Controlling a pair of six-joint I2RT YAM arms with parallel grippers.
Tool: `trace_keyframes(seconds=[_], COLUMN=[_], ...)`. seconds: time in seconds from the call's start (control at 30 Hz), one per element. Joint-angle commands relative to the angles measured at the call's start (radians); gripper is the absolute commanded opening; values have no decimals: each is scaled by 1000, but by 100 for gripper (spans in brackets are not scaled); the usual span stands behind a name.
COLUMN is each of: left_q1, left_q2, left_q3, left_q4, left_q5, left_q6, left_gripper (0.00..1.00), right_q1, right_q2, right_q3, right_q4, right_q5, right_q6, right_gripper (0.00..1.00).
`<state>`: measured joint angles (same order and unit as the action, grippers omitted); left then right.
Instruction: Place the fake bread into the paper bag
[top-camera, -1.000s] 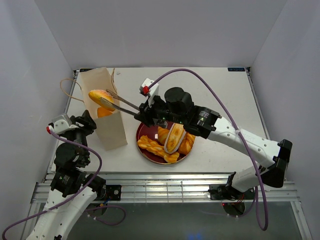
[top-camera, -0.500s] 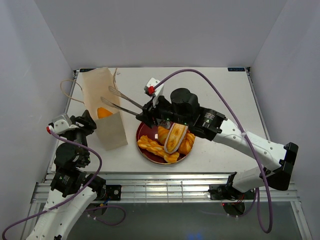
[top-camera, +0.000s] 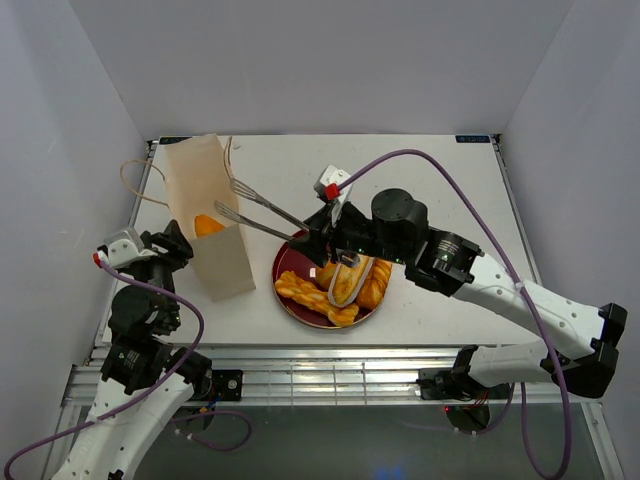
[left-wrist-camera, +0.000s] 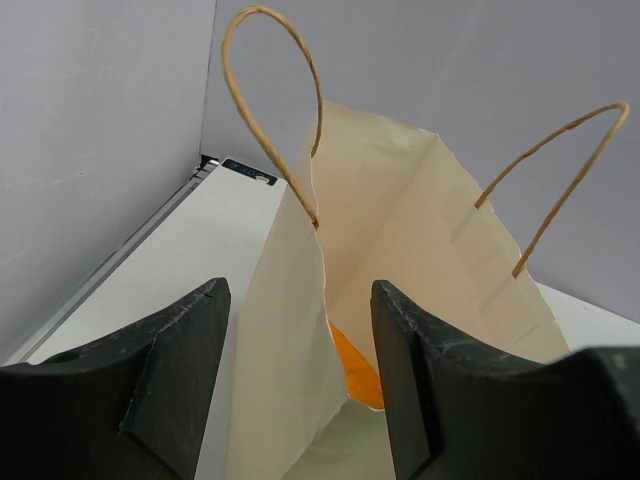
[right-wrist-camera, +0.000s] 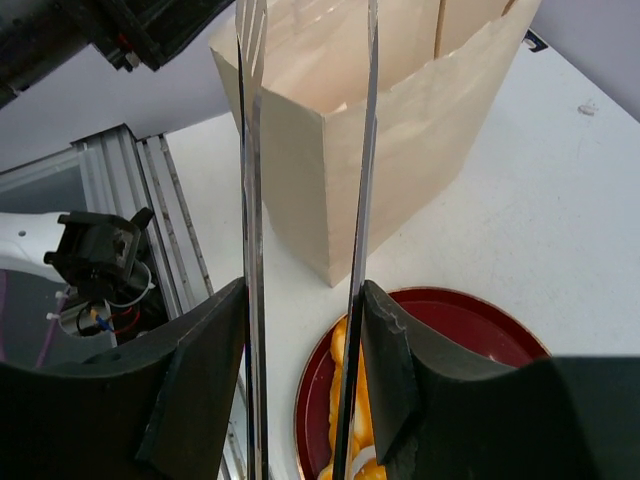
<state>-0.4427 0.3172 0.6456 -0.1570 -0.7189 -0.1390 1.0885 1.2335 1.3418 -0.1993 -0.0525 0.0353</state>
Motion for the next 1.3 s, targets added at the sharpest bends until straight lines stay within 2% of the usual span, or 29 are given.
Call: trace_keyframes(seconds=[0.0, 0.23, 0.37, 0.6, 0.77, 1.03, 1.27], left_q1=[-7, -7, -8, -8, -8, -7, -8], left_q2=[11, -12, 3, 46, 98, 79, 60], left_q3=[-8, -21, -20, -15, 8, -6, -6], left_q4=[2, 39, 43, 34, 7, 11, 14], left_q5=[36, 162, 223, 219, 202, 168, 164], left_q6=[-2, 18, 24, 33, 26, 22, 19], left_gripper=[69, 71, 80, 90, 91, 91, 91], right_q1=[-1, 1, 1, -1, -1, -1, -2], right_q2=[-72, -141, -164, -226, -295, -351, -390], right_q3=[-56, -153, -178, -242, -306, -348, -437], right_q4=[54, 52, 51, 54, 52, 11, -68], right_q5=[17, 48, 78, 117, 161, 232, 362], right_q6=[21, 31, 31, 41, 49, 67, 156], right_gripper=[53, 53, 53, 53, 53, 54, 52])
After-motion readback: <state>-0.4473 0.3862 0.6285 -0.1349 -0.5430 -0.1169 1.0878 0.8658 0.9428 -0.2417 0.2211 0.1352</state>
